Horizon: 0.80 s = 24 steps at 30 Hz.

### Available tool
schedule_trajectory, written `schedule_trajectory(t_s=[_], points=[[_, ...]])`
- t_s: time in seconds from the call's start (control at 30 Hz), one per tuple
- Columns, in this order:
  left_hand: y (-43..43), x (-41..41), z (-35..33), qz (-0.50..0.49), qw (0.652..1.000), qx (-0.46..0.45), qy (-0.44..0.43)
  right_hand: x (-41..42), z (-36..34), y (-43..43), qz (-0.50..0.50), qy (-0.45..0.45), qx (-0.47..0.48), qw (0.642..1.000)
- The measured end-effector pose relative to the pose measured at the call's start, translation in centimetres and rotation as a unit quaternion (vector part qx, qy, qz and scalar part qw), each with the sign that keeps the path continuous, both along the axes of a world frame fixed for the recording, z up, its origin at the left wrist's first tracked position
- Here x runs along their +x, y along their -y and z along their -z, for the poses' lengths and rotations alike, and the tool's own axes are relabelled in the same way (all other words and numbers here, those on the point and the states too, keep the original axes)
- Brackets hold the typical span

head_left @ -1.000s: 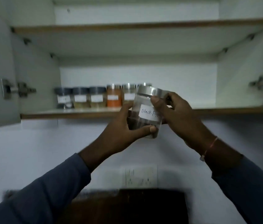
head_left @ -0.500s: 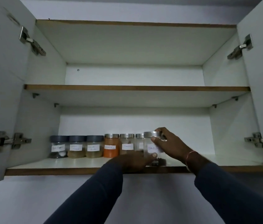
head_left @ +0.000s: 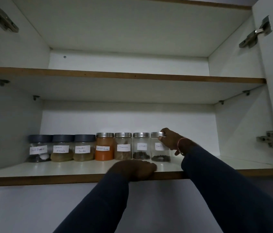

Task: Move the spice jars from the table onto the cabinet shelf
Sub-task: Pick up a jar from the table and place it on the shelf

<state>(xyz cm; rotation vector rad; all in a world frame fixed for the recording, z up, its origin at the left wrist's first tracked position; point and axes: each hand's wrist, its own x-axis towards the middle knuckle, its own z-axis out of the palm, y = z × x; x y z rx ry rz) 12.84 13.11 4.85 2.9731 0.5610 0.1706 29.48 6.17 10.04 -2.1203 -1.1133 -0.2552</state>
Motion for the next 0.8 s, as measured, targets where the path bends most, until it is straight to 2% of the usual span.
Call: schedule_trajectory(t_s=[0.2,0.47,0.67,0.8], points=[[-0.4,0.2,0.3,0.015,0.998,0.054,-0.005,1.8,-1.0,-2.0,0.033,-0.001,-0.050,0.998],[-0.7,0.3,0.6,0.019,0.998,0.041,0.037,3.5,-0.5,-3.5,0.052,0.012,-0.045,0.998],[-0.4,0.0,0.3,0.039,0.994,0.097,-0.011,4.7,0.0,-4.1,0.051,0.015,-0.023,0.998],[-0.5,0.1,0.5,0.032,0.996,0.084,0.009,5.3,0.3,-4.2,0.047,0.010,-0.010,0.999]])
